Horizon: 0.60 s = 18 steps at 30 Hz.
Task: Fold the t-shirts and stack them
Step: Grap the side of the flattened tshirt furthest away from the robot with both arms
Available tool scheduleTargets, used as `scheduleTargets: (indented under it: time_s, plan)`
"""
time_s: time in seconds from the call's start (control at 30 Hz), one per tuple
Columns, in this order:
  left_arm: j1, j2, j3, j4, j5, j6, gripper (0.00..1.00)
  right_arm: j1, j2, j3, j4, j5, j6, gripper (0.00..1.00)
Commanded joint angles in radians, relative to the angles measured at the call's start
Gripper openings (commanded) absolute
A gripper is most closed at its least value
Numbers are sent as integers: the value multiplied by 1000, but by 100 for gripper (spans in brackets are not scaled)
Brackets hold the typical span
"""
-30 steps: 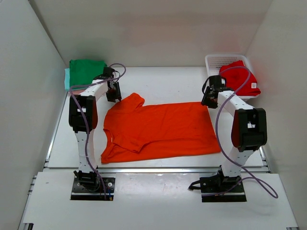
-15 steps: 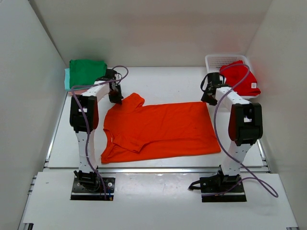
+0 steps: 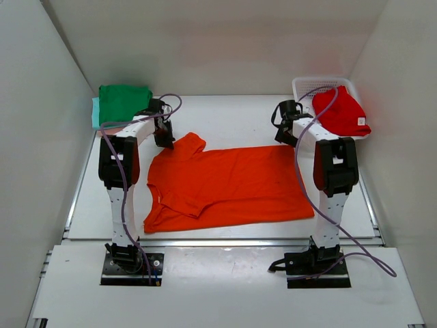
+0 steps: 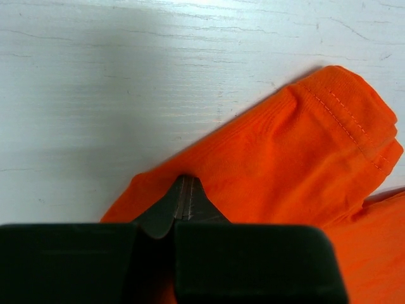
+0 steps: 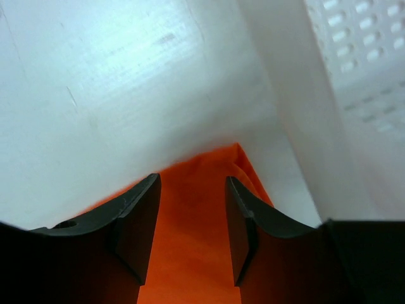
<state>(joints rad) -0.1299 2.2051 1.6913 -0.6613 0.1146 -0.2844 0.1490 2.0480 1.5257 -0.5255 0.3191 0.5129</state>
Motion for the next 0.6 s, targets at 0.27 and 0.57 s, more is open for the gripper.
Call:
scheduleTargets:
  time_s: [0.27, 0.57]
  plan:
    - [15, -50, -8, 22, 65, -16, 0, 7, 101, 123, -60, 63, -17, 44]
    - [30, -51, 10, 23, 80, -38, 0, 7, 101, 87, -68, -6, -11, 36]
